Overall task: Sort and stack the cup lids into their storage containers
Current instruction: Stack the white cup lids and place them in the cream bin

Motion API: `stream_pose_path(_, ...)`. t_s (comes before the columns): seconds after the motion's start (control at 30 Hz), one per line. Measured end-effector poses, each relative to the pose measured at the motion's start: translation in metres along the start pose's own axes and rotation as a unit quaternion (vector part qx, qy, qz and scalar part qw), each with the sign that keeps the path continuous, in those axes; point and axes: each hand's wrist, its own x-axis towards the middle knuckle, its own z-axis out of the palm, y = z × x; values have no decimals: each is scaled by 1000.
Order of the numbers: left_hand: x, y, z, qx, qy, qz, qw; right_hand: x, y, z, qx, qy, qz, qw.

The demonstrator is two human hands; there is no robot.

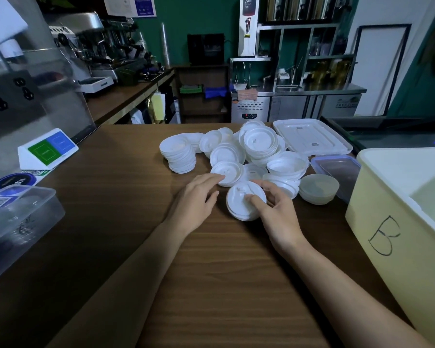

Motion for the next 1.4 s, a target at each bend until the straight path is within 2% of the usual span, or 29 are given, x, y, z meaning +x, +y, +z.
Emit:
stream_pose_path(0.2,16,1,5,77,24,21,997,2,3,0,2,-5,-3,1000)
stream_pose_path(0.33,10,5,0,79,42,23,996,1,3,-1,11,-9,1,1000)
stream_pose_path(0.47,-3,8,-9,41,38,0,998,0,-1,0,12,-13,6,1000)
stream_pose_path(0.53,-11,10,-16,-5,37,-37,999,-1,-2,1,12,-14,6,1000)
stream_pose_path(0.6,-19,17,-24,-50,59,-84,993,-2,-3,0,6,-20,8,1000)
stream_pose_path(0.7,-26,32,-35,-94,111,-110,983,-5,-3,0,5,-29,9,1000)
stream_pose_path(0.77,-28,40,-41,-148,145,-156,966,-6,-3,1,10,-32,2,999)
stream_pose_path(0.83,-26,44,-45,-245,156,-214,933,-6,-3,0,13,-38,-13,999)
stream_pose_path(0.93,-22,51,-47,-425,122,-261,858,-4,-4,0,22,-39,-18,999)
stream_pose_path(1.03,-21,54,-45,-501,70,-271,819,-4,-3,2,31,-36,-14,999)
stream_pose_path(1.1,-22,58,-40,-497,49,-263,826,-3,-2,2,43,-33,-7,998)
stream_pose_path(1.27,-23,55,-31,-370,69,-246,893,1,-3,1,79,-17,22,997)
stream_pose_path(1.4,-25,53,-28,-346,41,-249,904,0,-3,3,90,-39,5,995)
